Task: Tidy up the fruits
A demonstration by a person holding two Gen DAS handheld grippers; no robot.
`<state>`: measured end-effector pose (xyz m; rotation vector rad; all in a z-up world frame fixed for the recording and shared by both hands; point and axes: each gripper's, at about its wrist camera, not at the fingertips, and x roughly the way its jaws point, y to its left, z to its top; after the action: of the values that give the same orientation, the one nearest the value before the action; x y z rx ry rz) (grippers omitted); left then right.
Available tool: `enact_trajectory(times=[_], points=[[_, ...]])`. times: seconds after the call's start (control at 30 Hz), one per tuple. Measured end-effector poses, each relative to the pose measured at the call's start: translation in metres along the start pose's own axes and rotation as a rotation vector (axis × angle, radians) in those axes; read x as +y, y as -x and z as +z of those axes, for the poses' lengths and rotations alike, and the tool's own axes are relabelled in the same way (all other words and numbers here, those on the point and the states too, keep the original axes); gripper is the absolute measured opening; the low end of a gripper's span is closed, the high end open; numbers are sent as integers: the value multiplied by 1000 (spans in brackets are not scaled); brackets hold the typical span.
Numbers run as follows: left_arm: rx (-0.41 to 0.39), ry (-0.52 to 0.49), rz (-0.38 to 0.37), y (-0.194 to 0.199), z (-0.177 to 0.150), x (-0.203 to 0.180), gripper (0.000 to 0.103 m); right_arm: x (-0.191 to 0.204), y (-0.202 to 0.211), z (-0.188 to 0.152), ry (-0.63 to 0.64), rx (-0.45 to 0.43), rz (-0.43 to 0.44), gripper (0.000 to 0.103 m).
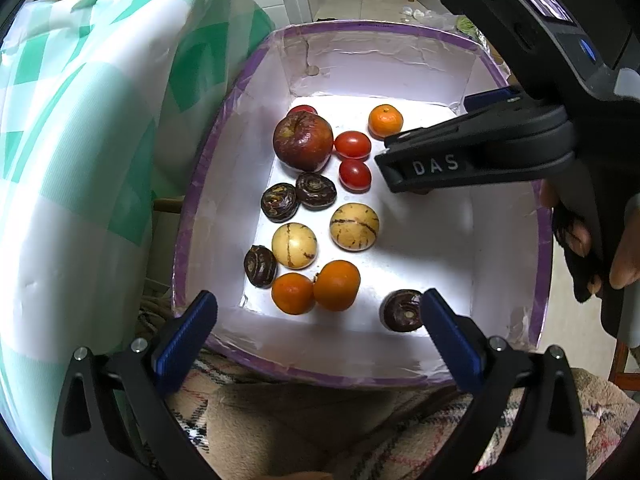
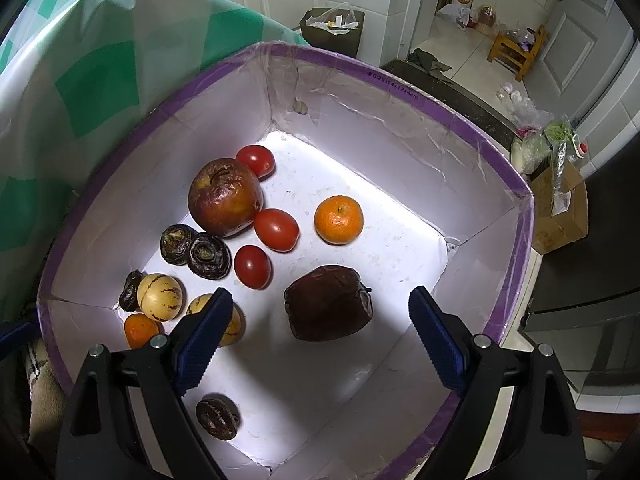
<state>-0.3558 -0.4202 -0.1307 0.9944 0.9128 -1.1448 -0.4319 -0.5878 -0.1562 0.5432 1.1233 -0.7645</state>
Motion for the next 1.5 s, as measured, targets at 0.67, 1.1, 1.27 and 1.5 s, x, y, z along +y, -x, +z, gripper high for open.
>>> enact_trajectory(times=[0.67,1.1,1.27,1.5], points=[[-7,16,21,-2,1,1,101,3,-4,-3,1,10,11,87],[-7,17,20,-1,2,2,101,6,-10,-4,4,19,15,87],[-8,18,21,-2,1,2,101,6,-12,-4,6,23,17,87],[-8,16,23,-2,1,3,101,7,-12,-5,4,25,20,87]])
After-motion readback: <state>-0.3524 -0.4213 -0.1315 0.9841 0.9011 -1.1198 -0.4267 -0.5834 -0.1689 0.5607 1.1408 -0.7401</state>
